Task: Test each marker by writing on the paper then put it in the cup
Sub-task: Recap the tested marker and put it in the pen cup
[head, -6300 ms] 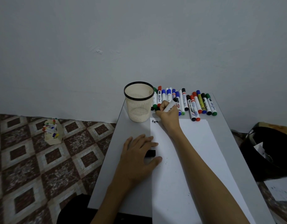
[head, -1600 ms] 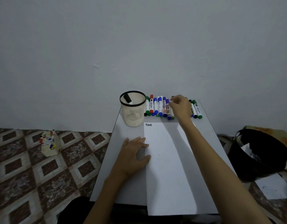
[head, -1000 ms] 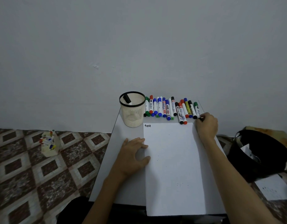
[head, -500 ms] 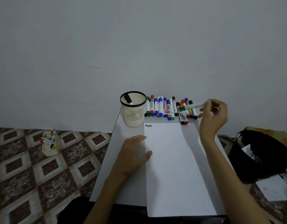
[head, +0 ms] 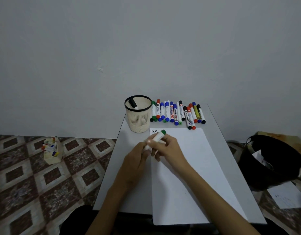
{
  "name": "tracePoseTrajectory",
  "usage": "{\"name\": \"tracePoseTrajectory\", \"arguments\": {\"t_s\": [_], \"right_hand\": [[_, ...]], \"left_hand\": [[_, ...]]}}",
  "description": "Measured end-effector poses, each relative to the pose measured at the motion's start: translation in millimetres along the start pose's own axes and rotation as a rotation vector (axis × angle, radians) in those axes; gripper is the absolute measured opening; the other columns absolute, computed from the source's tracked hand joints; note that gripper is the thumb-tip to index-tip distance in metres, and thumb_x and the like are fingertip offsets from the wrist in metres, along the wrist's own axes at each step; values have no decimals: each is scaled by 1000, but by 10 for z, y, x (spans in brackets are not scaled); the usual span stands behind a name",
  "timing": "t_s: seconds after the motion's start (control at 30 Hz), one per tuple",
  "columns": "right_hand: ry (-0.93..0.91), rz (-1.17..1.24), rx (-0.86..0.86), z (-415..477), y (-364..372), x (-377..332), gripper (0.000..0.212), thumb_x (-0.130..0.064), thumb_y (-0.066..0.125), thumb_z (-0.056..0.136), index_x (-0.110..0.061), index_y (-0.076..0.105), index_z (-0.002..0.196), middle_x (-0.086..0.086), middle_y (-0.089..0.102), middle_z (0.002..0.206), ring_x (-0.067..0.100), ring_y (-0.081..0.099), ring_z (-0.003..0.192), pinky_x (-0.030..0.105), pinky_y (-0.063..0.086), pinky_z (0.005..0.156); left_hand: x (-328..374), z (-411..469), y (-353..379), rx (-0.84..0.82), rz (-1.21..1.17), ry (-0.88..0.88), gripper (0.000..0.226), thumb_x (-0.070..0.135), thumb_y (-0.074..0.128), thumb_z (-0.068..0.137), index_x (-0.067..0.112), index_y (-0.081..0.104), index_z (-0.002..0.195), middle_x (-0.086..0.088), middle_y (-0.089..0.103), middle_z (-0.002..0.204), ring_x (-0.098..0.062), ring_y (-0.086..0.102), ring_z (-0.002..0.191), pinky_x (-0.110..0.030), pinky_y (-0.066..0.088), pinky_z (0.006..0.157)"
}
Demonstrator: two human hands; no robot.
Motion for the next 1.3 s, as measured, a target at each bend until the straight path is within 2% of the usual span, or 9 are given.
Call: {"name": "tracePoseTrajectory", "arguments": {"t_s": [0.07, 0.27, 0.47, 0.77, 0.87, 0.97, 1.07, 1.2, 1.3], "right_hand": [[2, -13, -13, -9, 8, 20, 20, -13, 68, 87, 4, 66, 97, 18, 66, 77, 23, 58, 60, 26, 43, 46], [0, 16, 32, 13, -21, -2, 23, -16, 63, 91, 7, 62, 90, 11, 67, 70, 19, 57, 56, 26, 44, 47], [43, 60, 1, 55, 11, 70, 21, -19, 59, 93, 2, 58, 90, 15, 63, 74, 18, 54, 56, 25, 45, 49], [77, 101, -55, 117, 50, 63, 21, -19, 55, 95, 1, 57, 95, 15, 60, 76, 11, 50, 54, 23, 43, 53], [92, 130, -59, 124, 57, 73, 21, -19, 56, 95, 2, 57, 95, 17, 59, 77, 13, 48, 55, 23, 42, 54], [54, 97, -91, 153, 23, 25, 20, -17, 56, 95, 3, 57, 97, 20, 59, 75, 17, 49, 56, 27, 44, 59], [11, 31, -140, 172, 21, -65, 15, -17, 58, 93, -2, 58, 95, 18, 62, 76, 19, 52, 57, 24, 47, 57], [-49, 147, 12, 260, -52, -147, 16, -20, 65, 84, -5, 59, 87, 7, 66, 68, 13, 54, 50, 19, 46, 47], [-74, 344, 236, 456, -288, -122, 14, -10, 64, 87, -6, 52, 81, 10, 68, 73, 17, 63, 58, 22, 52, 50]], "left_hand": [[38, 1, 6, -37, -9, 18, 18, 27, 38, 96, 19, 52, 105, 18, 52, 75, 6, 53, 72, -4, 36, 62], [16, 15, 24, -79, 1, -12, 21, 21, 38, 99, 13, 55, 109, 14, 49, 65, 2, 52, 61, -7, 35, 55], [-27, 30, 9, -66, 4, 1, 39, 41, 32, 96, 12, 56, 105, 10, 50, 63, -6, 52, 57, -10, 35, 52], [-58, 34, -2, -26, -59, -29, 31, 31, 39, 95, 13, 60, 106, 7, 51, 59, -8, 49, 52, -11, 35, 50], [-65, 30, -12, -8, -78, -44, 33, 36, 40, 94, 15, 62, 106, 7, 50, 57, -7, 48, 50, -14, 34, 49], [-56, 29, -39, 24, -127, -39, 38, 46, 39, 93, 21, 64, 106, -3, 53, 58, -8, 44, 48, -24, 37, 48], [-34, 26, -48, 71, -132, -54, 43, 49, 38, 91, 19, 63, 109, -1, 53, 56, -9, 45, 48, -18, 36, 47], [-62, 19, -49, 86, -68, -100, 32, 44, 48, 93, 23, 56, 116, 8, 43, 54, -5, 42, 48, -13, 31, 48], [-107, 31, 3, 21, 138, -59, 31, 42, 51, 87, 28, 56, 113, 10, 53, 75, -4, 48, 72, -22, 37, 67]]}}
Point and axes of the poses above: each hand's wrist, its own z-axis towards the middle knuckle, its own y-axis out of the palm, x = y × z, the point moved 1 cm from there along z, towards the middle knuckle
